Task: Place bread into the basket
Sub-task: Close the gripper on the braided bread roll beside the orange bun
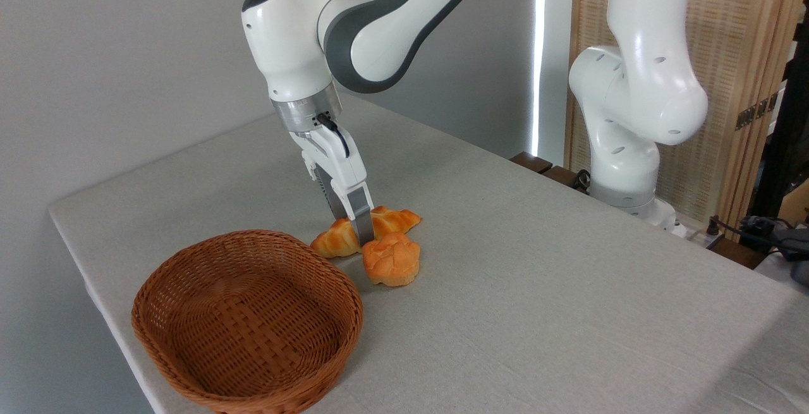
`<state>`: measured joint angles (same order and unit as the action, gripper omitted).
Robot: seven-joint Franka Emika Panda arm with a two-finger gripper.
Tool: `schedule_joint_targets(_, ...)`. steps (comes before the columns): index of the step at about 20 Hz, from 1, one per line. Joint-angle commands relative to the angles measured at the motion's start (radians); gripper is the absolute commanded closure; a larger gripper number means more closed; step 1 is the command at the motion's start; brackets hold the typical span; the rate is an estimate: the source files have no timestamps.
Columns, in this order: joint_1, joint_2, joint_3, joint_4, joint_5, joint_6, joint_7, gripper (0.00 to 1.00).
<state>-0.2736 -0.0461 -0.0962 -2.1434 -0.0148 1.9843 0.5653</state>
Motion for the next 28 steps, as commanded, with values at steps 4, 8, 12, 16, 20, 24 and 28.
schedule_joint_targets(4,-0.01,-0.001,0.009,-0.003,0.015,0.004,0.008,0.63)
schedule_joint_targets(8,-0.01,-0.009,0.009,0.0,0.015,0.002,0.015,0.6)
schedule_joint_targets(12,-0.009,-0.017,0.01,0.0,0.015,-0.004,0.016,0.61)
schedule_joint_targets(16,-0.009,-0.017,0.01,0.0,0.015,-0.012,0.016,0.61)
schedule_joint_targets(20,-0.009,-0.015,0.01,0.0,0.015,-0.021,0.016,0.64)
schedule_joint_targets(24,-0.009,-0.017,0.009,0.002,0.015,-0.035,0.016,0.65)
schedule_joint_targets(28,-0.01,-0.02,0.004,0.004,0.015,-0.035,0.018,0.65)
